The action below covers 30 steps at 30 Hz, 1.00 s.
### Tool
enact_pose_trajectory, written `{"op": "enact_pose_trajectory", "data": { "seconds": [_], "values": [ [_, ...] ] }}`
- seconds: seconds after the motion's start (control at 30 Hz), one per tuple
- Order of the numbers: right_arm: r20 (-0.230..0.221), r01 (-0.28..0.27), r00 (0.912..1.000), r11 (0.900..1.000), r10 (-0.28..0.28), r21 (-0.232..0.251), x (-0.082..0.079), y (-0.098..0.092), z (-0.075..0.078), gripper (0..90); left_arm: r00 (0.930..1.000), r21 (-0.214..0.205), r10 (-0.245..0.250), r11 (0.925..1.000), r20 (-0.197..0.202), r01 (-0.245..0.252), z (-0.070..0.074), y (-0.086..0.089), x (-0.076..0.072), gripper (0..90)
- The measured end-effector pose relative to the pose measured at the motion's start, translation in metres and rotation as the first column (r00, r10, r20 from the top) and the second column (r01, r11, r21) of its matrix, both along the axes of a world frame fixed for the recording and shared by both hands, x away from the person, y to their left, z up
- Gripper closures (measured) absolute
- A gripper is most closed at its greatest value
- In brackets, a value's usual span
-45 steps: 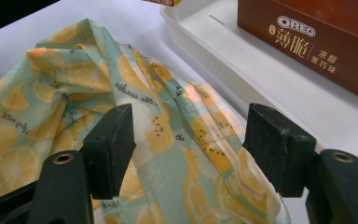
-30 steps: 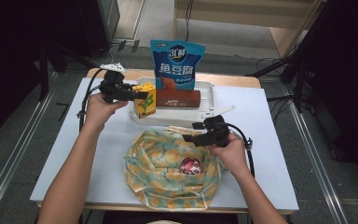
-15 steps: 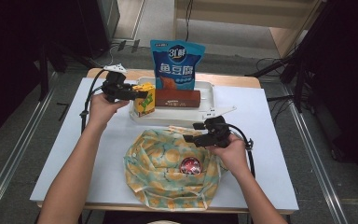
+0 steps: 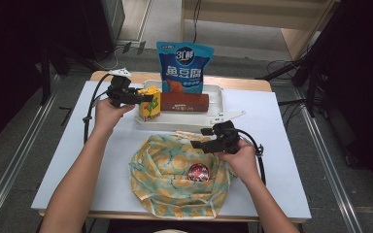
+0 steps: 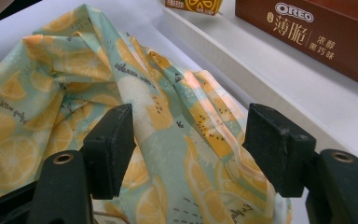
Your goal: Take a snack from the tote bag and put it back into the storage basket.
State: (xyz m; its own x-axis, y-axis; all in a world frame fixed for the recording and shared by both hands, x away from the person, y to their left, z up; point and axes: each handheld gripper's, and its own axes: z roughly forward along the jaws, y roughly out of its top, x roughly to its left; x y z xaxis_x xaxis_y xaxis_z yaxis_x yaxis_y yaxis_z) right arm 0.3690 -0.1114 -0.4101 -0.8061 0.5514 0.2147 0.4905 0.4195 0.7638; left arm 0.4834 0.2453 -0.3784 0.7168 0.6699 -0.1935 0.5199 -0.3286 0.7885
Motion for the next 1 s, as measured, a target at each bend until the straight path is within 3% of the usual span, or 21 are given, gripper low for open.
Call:
{"op": "enact_pose_trajectory", "data": {
  "seconds": [0.13,0.3,0.43,0.7,1.0],
  "values": [
    [-0.003,0.0,1.0,1.0,0.0,0.0,0.0,0.0,-0.001,34.3,0.9999,0.016,0.008,0.9998,0.008,-0.008,-0.004,0.0,0.004,51.0],
    [-0.005,0.0,1.0,1.0,0.0,-0.001,0.0,0.001,-0.001,34.4,0.999,0.002,-0.005,1.0,-0.044,0.005,-0.012,0.001,0.007,51.0],
    [-0.004,0.0,1.0,1.0,0.0,-0.002,0.0,0.0,-0.001,34.3,0.9986,0.007,-0.005,1.0,-0.053,0.005,-0.014,0.004,0.007,51.0],
    [-0.01,0.001,0.9999,1.0,-0.001,-0.003,0.0,-0.001,-0.001,34.4,0.9988,-0.025,-0.015,0.9996,-0.046,0.014,-0.02,0.009,0.001,50.8],
    [-0.007,-0.003,1.0,1.0,0.003,-0.007,0.001,-0.001,-0.003,34.3,0.9984,0.005,-0.039,0.9992,-0.042,0.039,-0.022,0.007,-0.006,49.6]
  ]
}}
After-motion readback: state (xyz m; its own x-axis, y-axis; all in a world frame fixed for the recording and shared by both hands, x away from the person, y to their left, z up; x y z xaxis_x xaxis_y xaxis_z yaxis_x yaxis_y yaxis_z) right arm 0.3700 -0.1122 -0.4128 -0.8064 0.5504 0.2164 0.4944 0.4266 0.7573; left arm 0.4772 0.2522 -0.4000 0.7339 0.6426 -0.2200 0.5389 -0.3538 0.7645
